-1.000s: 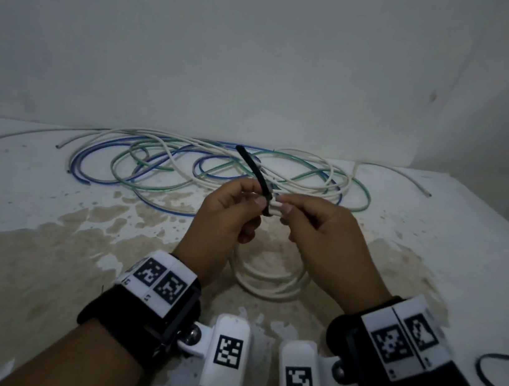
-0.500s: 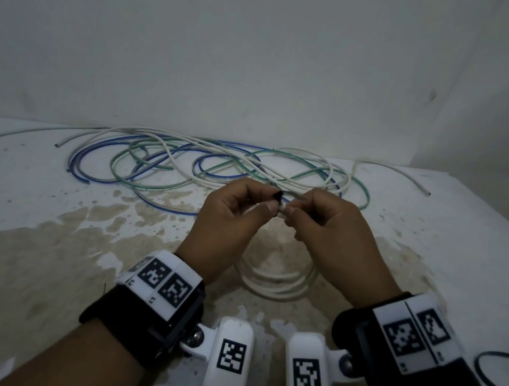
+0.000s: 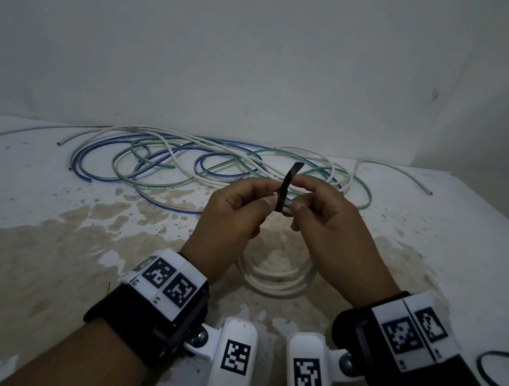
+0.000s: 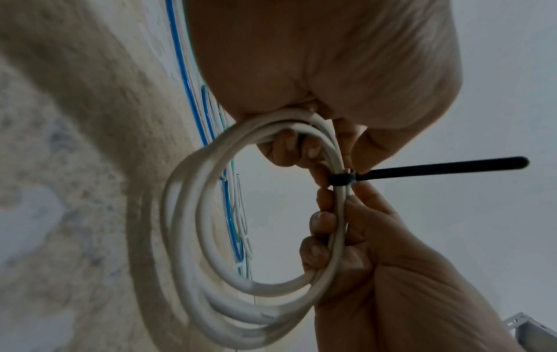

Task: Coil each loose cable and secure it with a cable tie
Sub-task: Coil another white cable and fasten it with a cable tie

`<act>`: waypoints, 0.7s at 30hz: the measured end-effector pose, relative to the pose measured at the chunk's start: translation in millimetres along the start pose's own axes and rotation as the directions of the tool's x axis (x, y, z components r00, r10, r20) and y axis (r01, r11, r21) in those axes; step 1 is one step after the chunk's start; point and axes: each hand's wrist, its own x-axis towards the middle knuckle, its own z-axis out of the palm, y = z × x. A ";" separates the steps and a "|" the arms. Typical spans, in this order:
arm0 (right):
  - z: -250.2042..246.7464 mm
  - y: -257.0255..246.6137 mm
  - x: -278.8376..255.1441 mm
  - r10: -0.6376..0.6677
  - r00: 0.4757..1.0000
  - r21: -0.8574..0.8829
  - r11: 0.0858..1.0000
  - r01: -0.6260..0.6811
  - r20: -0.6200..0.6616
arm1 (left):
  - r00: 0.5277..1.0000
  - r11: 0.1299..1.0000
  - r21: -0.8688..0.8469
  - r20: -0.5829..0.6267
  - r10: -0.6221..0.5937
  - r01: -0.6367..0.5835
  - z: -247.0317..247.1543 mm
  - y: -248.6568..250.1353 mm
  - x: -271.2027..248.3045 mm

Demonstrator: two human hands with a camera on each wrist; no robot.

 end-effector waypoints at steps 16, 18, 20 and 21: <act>8.2 3.2 -0.8 -0.116 0.989 -0.097 0.989 0.107 -0.093 | 0.994 0.991 0.111 0.083 0.066 -0.075 4.2 -0.9 -1.6; 9.1 3.8 -0.4 -0.083 0.985 -0.031 0.996 0.079 -0.152 | 0.993 0.990 0.119 0.097 0.064 -0.076 5.3 -1.8 -1.9; 9.5 2.8 -0.6 -0.050 0.981 0.039 0.998 0.058 -0.186 | 0.993 0.990 0.126 0.110 0.047 -0.061 7.1 -3.3 -2.0; 9.4 2.2 -1.1 -0.050 0.980 0.061 0.996 0.063 -0.192 | 0.993 0.990 0.130 0.117 0.034 -0.049 7.8 -3.9 -2.0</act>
